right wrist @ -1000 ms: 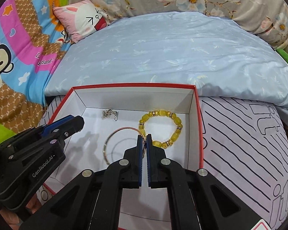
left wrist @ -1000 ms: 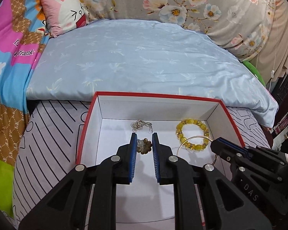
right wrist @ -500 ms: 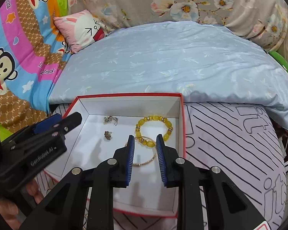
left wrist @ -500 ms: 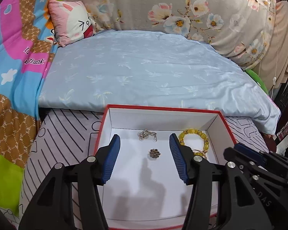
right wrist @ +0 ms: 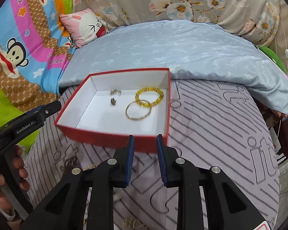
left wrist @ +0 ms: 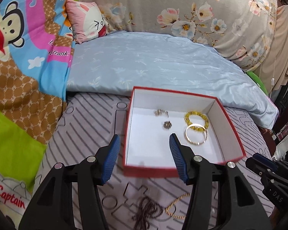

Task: Organize jewelry
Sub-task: 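Withdraw both tools from the box back over the remaining jewelry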

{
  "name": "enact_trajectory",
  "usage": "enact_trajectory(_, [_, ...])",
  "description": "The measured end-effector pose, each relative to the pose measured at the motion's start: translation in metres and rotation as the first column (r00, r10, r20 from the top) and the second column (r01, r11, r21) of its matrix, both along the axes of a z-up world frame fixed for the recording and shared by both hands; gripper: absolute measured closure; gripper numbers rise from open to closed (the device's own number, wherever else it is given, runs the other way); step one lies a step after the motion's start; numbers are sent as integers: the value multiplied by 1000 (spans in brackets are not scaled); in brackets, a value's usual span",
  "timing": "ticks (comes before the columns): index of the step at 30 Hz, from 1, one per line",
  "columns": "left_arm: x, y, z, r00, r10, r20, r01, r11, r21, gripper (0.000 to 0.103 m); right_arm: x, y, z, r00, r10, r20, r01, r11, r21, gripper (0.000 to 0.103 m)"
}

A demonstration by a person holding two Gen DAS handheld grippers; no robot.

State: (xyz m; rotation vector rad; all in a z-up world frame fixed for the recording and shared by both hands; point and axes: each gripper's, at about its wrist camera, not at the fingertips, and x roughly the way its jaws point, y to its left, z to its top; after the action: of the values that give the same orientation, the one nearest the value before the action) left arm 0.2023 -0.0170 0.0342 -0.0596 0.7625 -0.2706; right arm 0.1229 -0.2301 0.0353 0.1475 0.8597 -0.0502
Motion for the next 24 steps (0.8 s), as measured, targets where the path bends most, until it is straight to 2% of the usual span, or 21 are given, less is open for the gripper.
enact_trajectory(7, [-44, 17, -13, 999, 7, -36, -6, 1000, 27, 52, -47, 7, -10, 999, 8, -38, -8, 1000, -4, 79])
enact_trajectory(13, [-74, 28, -32, 995, 15, -100, -12, 999, 30, 52, -77, 14, -24, 996, 15, -86, -14, 1000, 10, 79])
enact_trajectory(24, [-117, 18, -66, 982, -35, -183, 47, 997, 61, 52, -109, 39, -50, 985, 61, -162, -54, 997, 48, 79])
